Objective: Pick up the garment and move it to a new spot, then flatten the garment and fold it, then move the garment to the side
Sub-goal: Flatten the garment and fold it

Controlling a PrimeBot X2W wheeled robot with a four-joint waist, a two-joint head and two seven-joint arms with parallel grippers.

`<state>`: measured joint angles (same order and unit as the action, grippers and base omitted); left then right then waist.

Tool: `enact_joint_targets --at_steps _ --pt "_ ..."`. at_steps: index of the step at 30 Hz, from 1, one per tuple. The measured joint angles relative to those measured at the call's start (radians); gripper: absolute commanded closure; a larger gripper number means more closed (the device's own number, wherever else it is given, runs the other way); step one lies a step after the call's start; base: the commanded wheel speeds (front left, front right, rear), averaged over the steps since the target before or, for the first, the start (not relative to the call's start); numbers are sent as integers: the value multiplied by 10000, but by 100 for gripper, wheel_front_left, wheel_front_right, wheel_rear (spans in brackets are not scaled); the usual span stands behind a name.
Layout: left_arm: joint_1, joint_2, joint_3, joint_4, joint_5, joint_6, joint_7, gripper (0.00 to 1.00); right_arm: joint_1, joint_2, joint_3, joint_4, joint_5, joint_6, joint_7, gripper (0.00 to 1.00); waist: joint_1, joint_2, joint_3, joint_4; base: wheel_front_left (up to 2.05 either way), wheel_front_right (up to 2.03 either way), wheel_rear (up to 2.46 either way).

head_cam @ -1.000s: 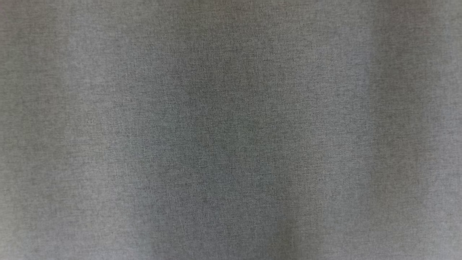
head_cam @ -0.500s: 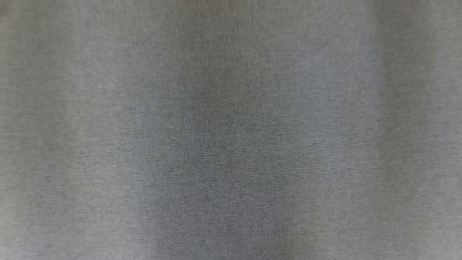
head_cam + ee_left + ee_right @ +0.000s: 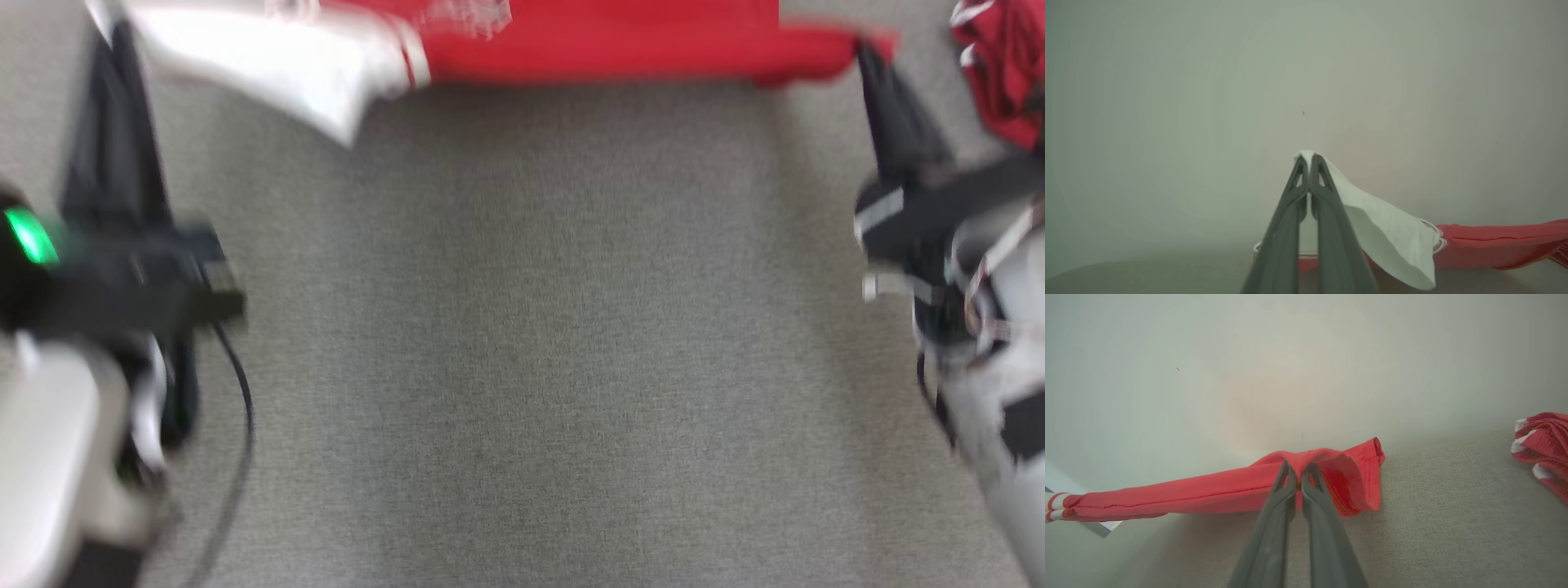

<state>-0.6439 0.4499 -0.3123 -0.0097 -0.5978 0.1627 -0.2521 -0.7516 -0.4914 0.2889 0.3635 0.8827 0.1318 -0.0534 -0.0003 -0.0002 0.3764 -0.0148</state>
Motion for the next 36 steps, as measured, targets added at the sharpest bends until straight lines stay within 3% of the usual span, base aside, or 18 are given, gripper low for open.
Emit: enact_joint_targets --at_steps 4,12,17,25,31,36 --pt "1919 -104 8 -815 -255 493 25 100 1776 261 -570 -639 -50 0 111 100 0 0 -474 45 0 0 0" --pt "4887 -602 -102 -1093 -573 767 -54 100 4425 765 -1599 -1151 -581 0 548 100 0 0 -1243 71 0 0 0" --pt "6369 -1162 54 -940 -583 732 -79 100 6050 1137 -2357 -1461 -932 0 880 100 1 0 -1748 142 0 0 0" --pt "8147 -2021 184 -777 -334 295 -104 100 8193 1891 -3432 -2138 -1532 0 1597 100 2 0 -2504 308 0 0 0" --pt "9051 -2259 69 -619 -165 115 -104 100 9638 2360 -4410 -2660 -1925 0 2290 100 1 0 -2958 392 0 0 0" --pt "9126 -2205 2 -619 0 -54 -104 100 9909 2771 -4753 -3039 -2102 0 2792 100 3 2 -3052 328 0 0 0"
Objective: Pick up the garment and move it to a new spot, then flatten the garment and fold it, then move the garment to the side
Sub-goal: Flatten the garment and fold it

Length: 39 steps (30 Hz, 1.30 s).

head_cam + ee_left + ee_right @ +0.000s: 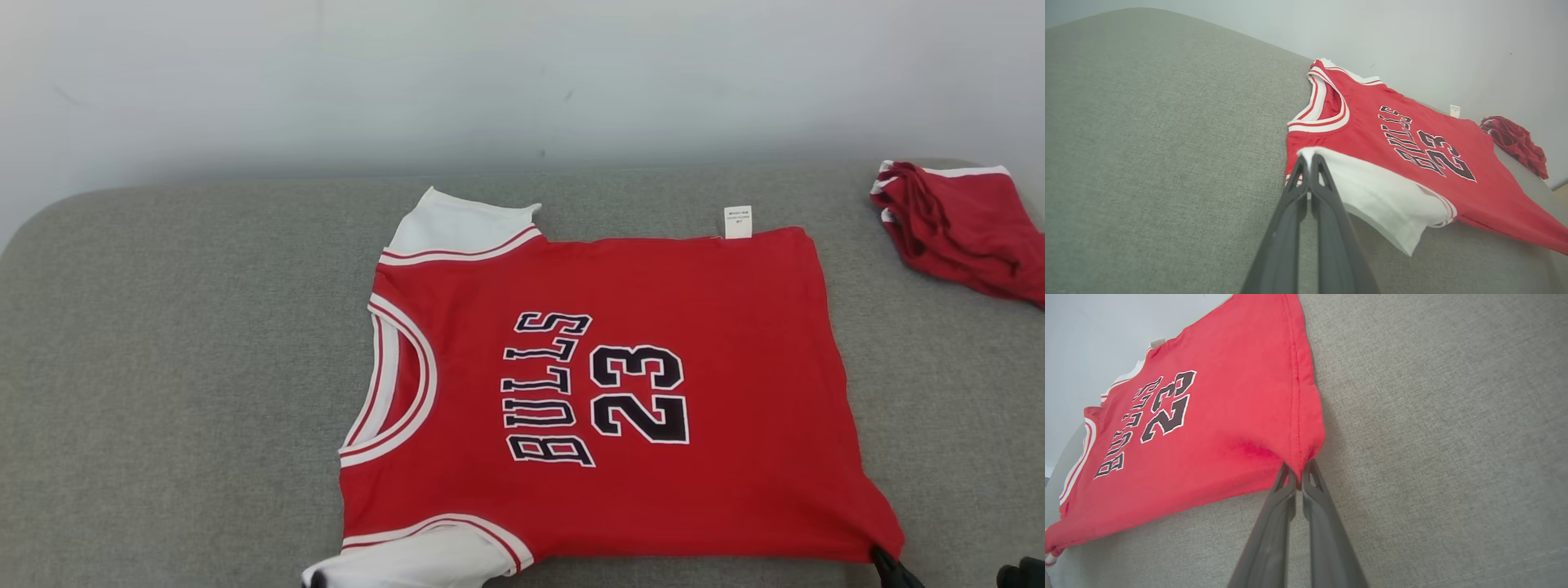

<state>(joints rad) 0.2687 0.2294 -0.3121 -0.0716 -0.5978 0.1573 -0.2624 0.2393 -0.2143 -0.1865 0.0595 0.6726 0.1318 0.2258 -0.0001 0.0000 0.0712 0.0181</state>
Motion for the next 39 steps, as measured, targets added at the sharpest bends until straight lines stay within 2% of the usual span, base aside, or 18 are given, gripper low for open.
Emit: enact_joint_targets --at_steps 9,15,20,31,39 --pt "-1832 481 -454 322 535 -616 631 100 -791 288 222 -171 -330 0 719 100 1 0 54 -293 0 0 0" --pt "-3377 965 -362 1014 602 -1106 1060 100 -1634 153 293 77 -368 0 1126 100 1 1 285 -410 0 0 0" --pt "-4656 1099 -531 1797 723 -1532 1409 100 -2705 -6 428 571 -391 0 1421 100 2 1 592 -485 0 0 0" --pt "-7299 802 -884 4337 957 -2282 1384 100 -5049 -393 940 2220 -500 0 1352 100 3 1 1220 -533 0 0 0" --pt "-8261 525 -1093 6205 1009 -2543 732 100 -6035 -525 1323 3277 -566 0 677 100 3 2 1304 -572 0 0 0"
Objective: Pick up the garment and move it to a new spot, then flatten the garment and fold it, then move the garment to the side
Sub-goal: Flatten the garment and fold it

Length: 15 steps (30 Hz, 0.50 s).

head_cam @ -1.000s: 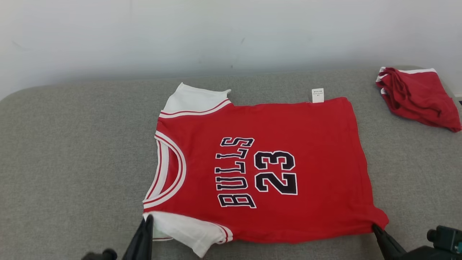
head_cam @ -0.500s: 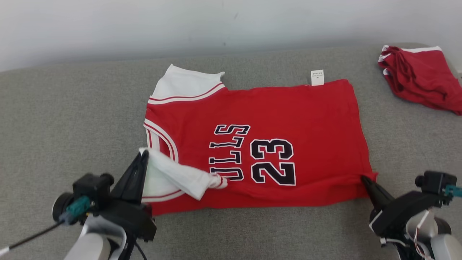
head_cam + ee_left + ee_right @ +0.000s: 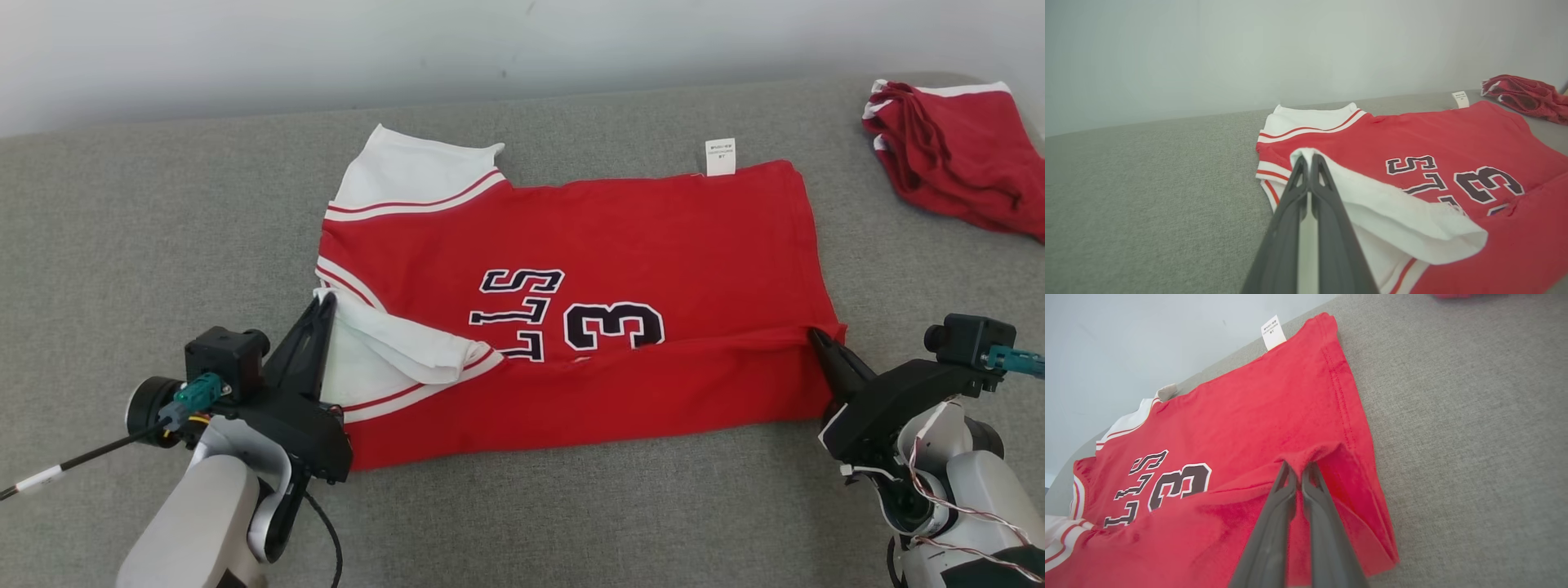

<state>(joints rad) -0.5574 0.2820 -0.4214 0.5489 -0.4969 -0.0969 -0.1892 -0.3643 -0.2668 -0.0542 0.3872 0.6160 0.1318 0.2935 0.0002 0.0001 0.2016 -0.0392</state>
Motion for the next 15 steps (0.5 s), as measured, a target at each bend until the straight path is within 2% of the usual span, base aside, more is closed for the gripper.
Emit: enact_joint_targets --at_steps 2,3,4,5,11,15 --pt "-146 -54 -8 347 -8 -12 -119 100 -81 -21 102 196 2 0 -211 100 0 0 -24 -11 0 0 0" --pt "-203 -94 -27 504 -8 -15 -176 64 -117 -46 155 301 10 0 -288 51 0 0 -39 -15 0 0 0" --pt "-240 -144 -65 614 -6 -67 -228 23 -150 -63 213 399 12 0 -378 0 0 0 -57 -16 0 0 0" --pt "-283 -213 -134 821 36 -84 -385 0 -185 -90 303 573 73 0 -516 0 0 0 -107 -17 0 0 0" --pt "-107 -238 215 930 56 44 -671 0 57 -382 556 617 234 0 -1225 0 -1 0 -403 14 0 0 0" --pt "699 -203 548 554 17 146 -709 0 618 -702 803 395 142 0 -1718 0 -3 -1 -660 49 0 0 0"
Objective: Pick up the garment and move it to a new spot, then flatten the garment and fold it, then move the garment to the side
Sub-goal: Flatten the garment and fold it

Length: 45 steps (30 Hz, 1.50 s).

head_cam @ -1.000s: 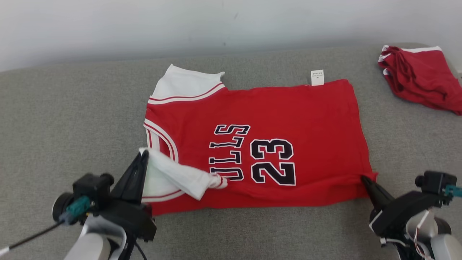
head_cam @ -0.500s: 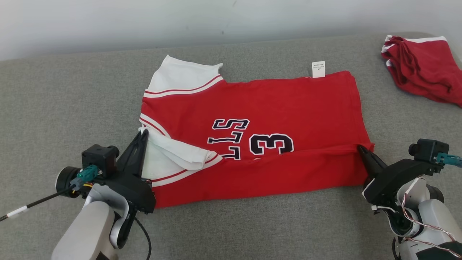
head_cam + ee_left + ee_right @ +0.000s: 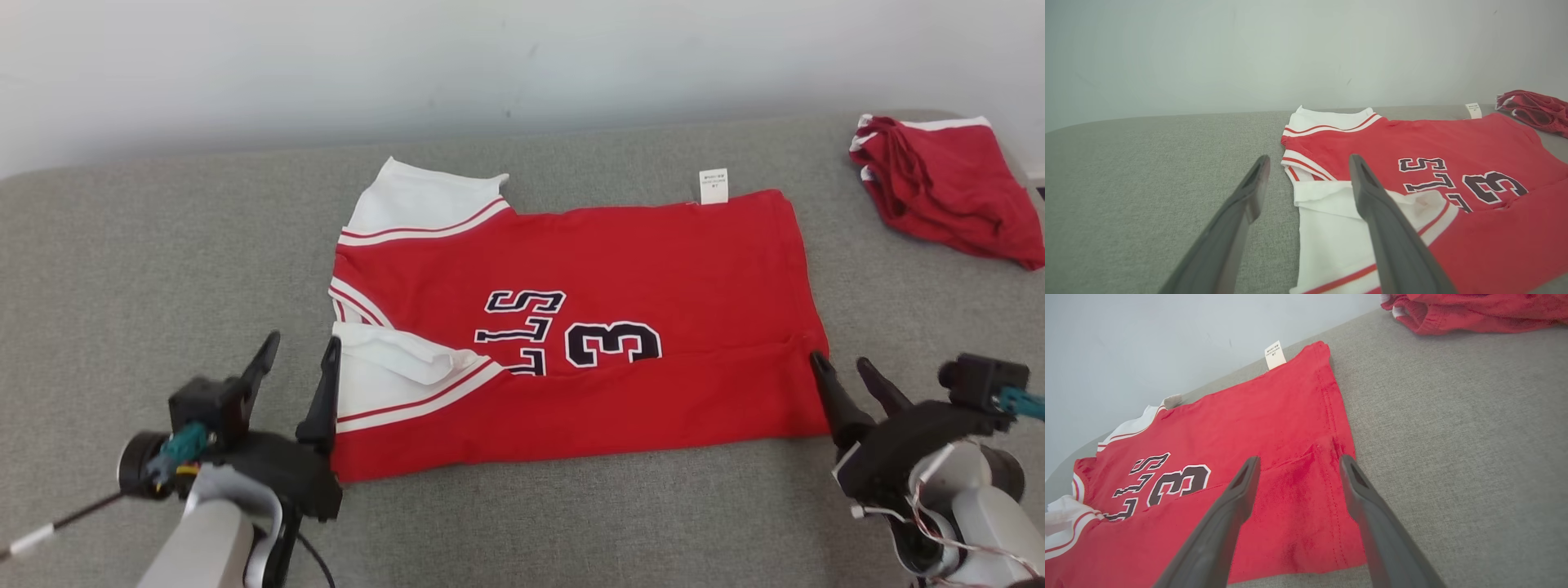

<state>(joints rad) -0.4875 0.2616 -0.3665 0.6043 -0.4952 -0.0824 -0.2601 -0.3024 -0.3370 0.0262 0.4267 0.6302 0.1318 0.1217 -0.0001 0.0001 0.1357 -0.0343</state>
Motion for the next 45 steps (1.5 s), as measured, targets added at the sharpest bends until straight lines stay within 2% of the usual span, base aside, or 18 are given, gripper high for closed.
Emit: enact_joint_targets --at_steps 4,9,13,21,29,30,31,32,33,39,45 --pt "740 12 203 -571 23 127 -23 0 442 -146 -17 -144 -8 0 -337 0 0 0 -123 56 0 0 0" --pt "1991 8 420 -1216 115 431 -23 0 867 -431 96 -230 -614 0 -1066 0 0 0 -95 133 0 0 0" --pt "2536 -81 378 -1254 148 487 -23 0 1012 -339 96 -119 -892 0 -1331 0 -1 0 -38 177 0 0 0" --pt "2585 -251 224 -819 211 479 -23 0 695 -349 420 610 -1486 0 -1877 0 0 0 166 162 0 0 0" --pt "1982 -451 98 -115 278 483 -23 0 27 -293 761 1793 -1814 0 -2188 0 1 0 535 151 0 0 0" --pt "1894 -510 79 -10 276 481 -23 0 -52 -257 811 1956 -1814 0 -2174 59 1 0 575 153 0 0 0" --pt "1811 -550 54 144 274 460 -12 39 -105 -221 878 2071 -1814 0 -2192 100 1 0 608 153 0 0 0" --pt "1742 -575 40 261 272 439 -8 82 -164 -171 932 2128 -1799 0 -2272 100 1 0 632 149 0 0 0" --pt "1689 -591 46 374 268 397 -10 100 -234 -151 980 2207 -1774 0 -2322 100 0 0 640 139 0 0 0" --pt "1633 -715 102 663 226 297 -13 100 -225 -130 1220 2523 -1440 0 -2746 100 1 0 377 144 0 0 0" --pt "2419 -688 606 77 128 387 -23 100 443 -67 1313 2278 -1030 0 -2932 100 1 0 -111 250 0 0 0"
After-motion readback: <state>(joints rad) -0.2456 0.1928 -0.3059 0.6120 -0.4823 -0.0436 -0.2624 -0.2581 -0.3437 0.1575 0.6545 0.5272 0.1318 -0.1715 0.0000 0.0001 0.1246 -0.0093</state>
